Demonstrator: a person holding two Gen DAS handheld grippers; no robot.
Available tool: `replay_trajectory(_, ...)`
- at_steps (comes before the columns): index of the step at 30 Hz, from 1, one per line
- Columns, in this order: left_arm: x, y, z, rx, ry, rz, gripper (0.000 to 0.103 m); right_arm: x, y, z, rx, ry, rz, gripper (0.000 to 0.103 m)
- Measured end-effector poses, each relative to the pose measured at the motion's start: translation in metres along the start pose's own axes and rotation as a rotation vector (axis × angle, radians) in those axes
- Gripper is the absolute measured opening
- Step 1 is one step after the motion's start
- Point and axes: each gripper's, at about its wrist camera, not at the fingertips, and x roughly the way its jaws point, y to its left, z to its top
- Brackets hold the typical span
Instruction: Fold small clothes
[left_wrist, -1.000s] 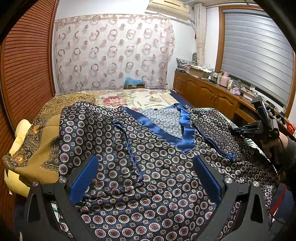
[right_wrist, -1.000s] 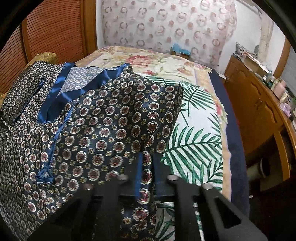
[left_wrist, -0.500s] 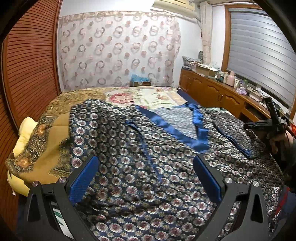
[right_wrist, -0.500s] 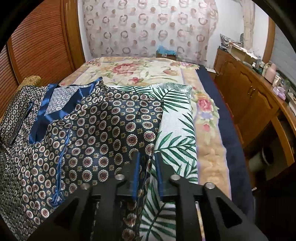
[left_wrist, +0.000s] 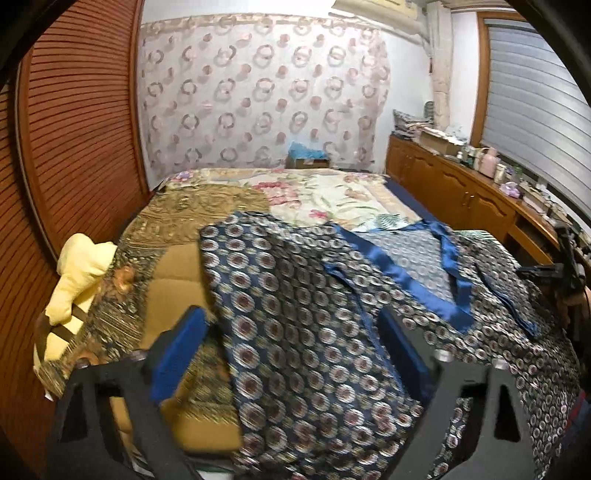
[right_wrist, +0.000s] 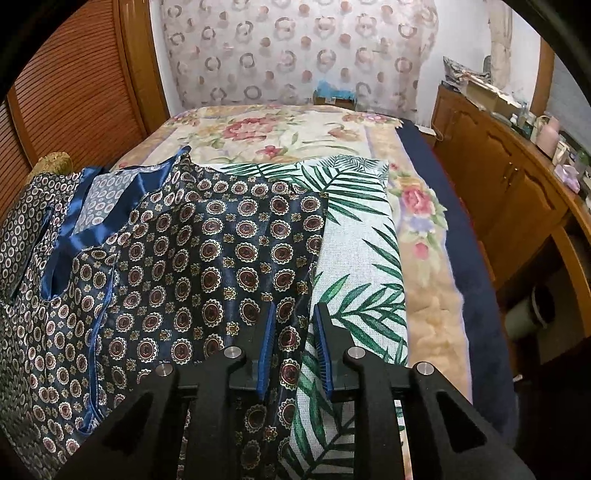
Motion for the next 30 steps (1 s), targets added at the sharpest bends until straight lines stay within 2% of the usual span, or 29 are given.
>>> replay_trajectory(4,0.008,0.013,0.012,-0.015,-0.002,-0.004,0.076,-0.004,0.006,-0.009,-0.020,-0.032,-0.009,0.023)
replay_trajectory(8,0.025,0.024,0.022,-0.037,0.031,-0.009,0.062,-0.005,0.005,-0.015,-0.016,-0.046,0.016,0.028)
replay_trajectory(18,0.055,0.042,0.032,-0.068,0.083,0.028,0.061,-0.007,0.007,-0.015,-0.024,-0.045,0.006,0.031)
replay_trajectory(20,0.060,0.047,0.033,-0.079,0.093,0.024,0.055,-0.007,0.007,-0.015,-0.025,-0.045,-0.001,0.033)
replay_trajectory(25,0.068,0.055,0.036,-0.117,0.111,0.005,0.050,-0.007,0.006,-0.014,-0.019,-0.045,0.000,0.035)
replay_trajectory(30,0.068,0.047,0.041,-0.071,0.133,-0.023,0.028,-0.001,0.004,0.003,-0.042,0.048,0.018,0.035)
